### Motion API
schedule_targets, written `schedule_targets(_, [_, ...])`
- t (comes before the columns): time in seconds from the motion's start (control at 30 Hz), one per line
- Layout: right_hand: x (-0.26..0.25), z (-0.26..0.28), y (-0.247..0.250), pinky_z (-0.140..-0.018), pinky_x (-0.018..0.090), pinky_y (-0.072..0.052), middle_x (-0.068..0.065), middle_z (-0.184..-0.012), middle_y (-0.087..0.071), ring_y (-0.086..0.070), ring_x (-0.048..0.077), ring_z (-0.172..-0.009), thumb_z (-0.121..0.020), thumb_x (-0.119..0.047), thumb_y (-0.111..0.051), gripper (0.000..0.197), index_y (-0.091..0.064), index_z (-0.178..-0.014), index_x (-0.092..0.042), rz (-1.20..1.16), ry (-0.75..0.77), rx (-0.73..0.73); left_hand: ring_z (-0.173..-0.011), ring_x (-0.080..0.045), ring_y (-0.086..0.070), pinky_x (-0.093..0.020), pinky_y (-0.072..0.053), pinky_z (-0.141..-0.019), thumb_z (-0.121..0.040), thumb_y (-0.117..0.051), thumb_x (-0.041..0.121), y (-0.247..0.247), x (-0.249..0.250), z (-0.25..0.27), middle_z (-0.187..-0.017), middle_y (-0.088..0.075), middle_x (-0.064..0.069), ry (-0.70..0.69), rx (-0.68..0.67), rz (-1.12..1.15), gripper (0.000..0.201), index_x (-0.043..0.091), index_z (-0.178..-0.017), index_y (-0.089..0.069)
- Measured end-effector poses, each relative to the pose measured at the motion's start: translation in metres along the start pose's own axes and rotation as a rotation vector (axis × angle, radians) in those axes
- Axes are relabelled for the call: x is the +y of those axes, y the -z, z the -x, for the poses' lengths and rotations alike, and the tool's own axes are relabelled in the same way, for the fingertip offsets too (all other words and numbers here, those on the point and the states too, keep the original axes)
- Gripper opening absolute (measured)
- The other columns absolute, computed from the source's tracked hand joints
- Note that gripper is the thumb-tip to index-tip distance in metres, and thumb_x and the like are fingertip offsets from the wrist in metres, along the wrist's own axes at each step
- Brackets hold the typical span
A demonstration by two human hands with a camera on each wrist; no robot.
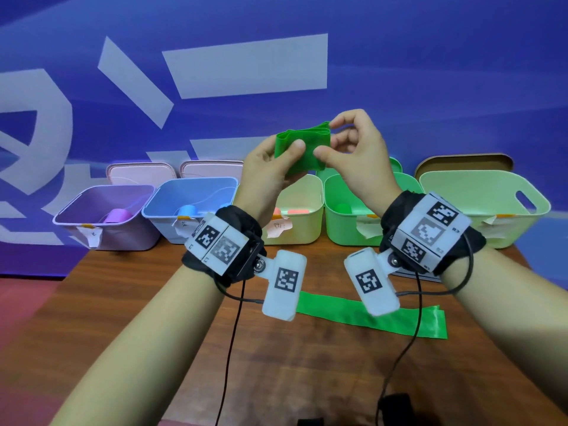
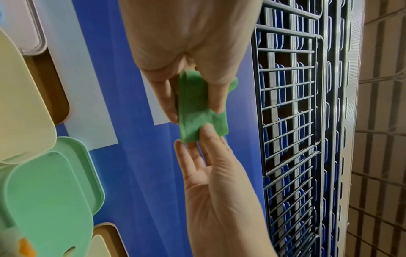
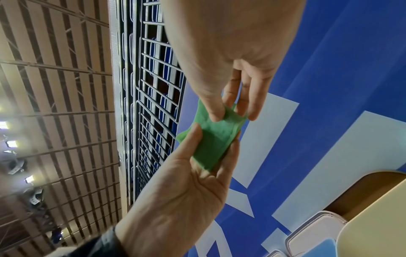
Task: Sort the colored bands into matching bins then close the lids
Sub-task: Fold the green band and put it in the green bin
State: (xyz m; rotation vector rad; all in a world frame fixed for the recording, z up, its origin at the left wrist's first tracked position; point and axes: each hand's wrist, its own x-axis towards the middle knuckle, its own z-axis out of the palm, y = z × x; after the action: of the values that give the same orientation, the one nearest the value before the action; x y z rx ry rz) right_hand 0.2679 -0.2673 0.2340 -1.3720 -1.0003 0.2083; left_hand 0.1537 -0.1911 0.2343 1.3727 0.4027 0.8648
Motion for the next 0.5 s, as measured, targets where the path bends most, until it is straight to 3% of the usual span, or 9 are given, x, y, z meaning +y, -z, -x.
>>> schedule_targets(0.17, [-0.0015,-0.0043,-0.0001,-0.081,0.044,-0.054,-0.001,-0.071,-0.06,-0.061,0.019,-0.072,-0.078,-0.004,-0.068,0.034,-0.049,-0.098,-0.024,0.001,-0.069,-0.038,-0.075,-0.01,-0.067,-0.024,-0.055,-0.066,-0.093,-0.055,0.009,-0.0032,-0.0006,0.0021,-0.084,-0.069,0.0,-0.04,0.067,0.004,0.01,0.008,-0.099,-0.063])
schedule_targets(0.3, [-0.0009,-0.0051,-0.0005,-0.086,0.044,-0.052,-0.001,-0.07,-0.057,-0.058,0.016,-0.071,-0.079,-0.004,-0.067,0.035,-0.049,-0.106,-0.018,0.018,-0.094,-0.024,-0.081,-0.016,-0.066,-0.029,-0.055,-0.076,-0.094,-0.054,0.013,-0.0022,-0.0015,-0.0013,-0.087,-0.069,-0.004,-0.051,0.088,-0.099,0.013,0.009,-0.096,-0.066])
schedule_targets(0.4, [0.0014,-0.0055,-0.0001,-0.087,0.044,-0.052,0.0,-0.072,-0.058,-0.059,0.017,-0.074,-0.079,-0.006,-0.068,0.037,-0.049,-0.109,-0.019,0.037,-0.114,-0.041,-0.075,-0.013,-0.066,-0.025,-0.054,-0.071,-0.094,-0.054,0.013,-0.0015,-0.0024,-0.003,-0.08,-0.07,0.0,-0.03,0.101,-0.126,0.014,0.012,-0.089,-0.068])
schedule_targets(0.5, [0.0017,-0.0063,0.0004,-0.079,0.038,-0.053,0.001,-0.073,-0.055,-0.057,0.017,-0.073,-0.082,-0.008,-0.067,0.04,-0.05,-0.118,-0.014,0.036,-0.149,-0.058,-0.07,-0.009,-0.067,-0.022,-0.053,-0.066,-0.094,-0.053,0.013,-0.0017,-0.0021,-0.0028,-0.075,-0.071,0.004,-0.026,0.077,-0.129,0.015,0.01,-0.09,-0.067])
